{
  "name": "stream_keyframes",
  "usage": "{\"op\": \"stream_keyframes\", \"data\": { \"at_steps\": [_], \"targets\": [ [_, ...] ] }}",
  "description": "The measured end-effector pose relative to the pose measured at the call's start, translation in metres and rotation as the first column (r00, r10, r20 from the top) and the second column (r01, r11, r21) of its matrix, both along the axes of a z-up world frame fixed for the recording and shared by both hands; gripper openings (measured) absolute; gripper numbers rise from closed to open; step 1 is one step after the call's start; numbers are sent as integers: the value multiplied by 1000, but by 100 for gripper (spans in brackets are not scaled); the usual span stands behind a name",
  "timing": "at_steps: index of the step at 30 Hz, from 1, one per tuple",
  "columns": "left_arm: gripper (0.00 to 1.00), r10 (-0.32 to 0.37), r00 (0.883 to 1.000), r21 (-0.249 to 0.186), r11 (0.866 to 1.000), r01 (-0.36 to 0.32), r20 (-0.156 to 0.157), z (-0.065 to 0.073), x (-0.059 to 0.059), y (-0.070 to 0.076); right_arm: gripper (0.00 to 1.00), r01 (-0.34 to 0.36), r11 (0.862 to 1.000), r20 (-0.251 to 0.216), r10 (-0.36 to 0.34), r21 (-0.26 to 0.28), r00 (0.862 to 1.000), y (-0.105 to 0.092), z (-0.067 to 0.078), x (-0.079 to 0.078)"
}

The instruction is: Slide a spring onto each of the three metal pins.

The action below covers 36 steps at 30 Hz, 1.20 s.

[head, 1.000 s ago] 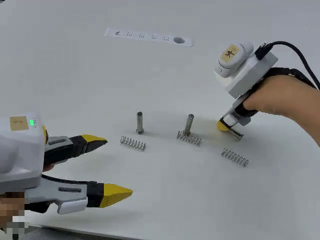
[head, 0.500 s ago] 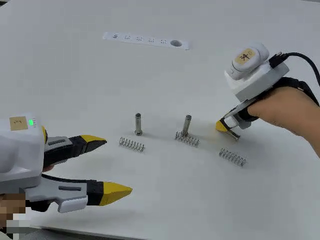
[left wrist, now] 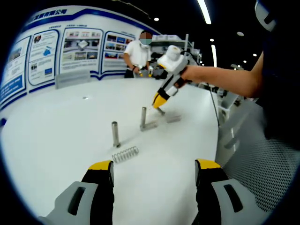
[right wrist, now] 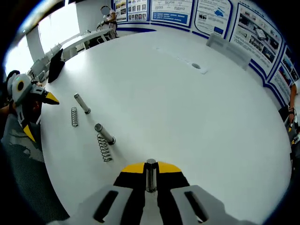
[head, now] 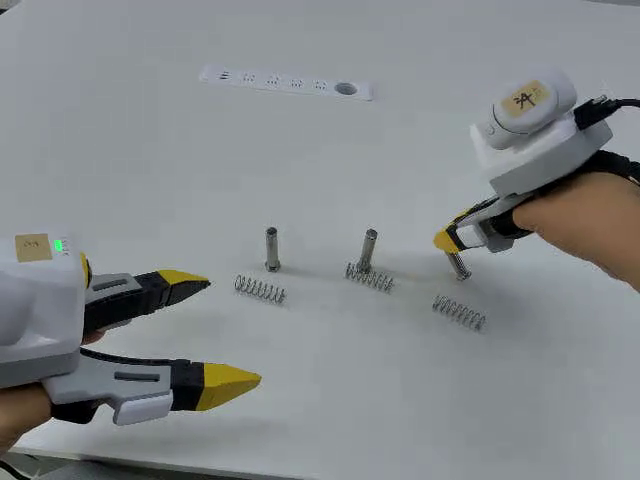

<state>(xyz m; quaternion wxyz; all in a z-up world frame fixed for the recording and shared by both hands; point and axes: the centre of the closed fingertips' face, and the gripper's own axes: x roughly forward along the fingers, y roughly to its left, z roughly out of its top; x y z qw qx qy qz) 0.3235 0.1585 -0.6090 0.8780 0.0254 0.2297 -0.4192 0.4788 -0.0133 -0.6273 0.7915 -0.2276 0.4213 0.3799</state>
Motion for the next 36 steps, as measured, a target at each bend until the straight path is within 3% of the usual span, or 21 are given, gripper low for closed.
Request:
{"op": "stream_keyframes", "data": {
  "at_steps": [20, 36],
  "targets": [
    [72, -3, 1000, 7, 1000, 3, 0, 0, 0, 0, 9, 14, 997, 47, -17, 70, 999, -5, 10, -5],
    [72, -7, 1000, 16, 1000, 8, -3, -1, -2, -1, 9, 32, 996, 36, -35, 81, 999, -16, 11, -15]
  ]
}}
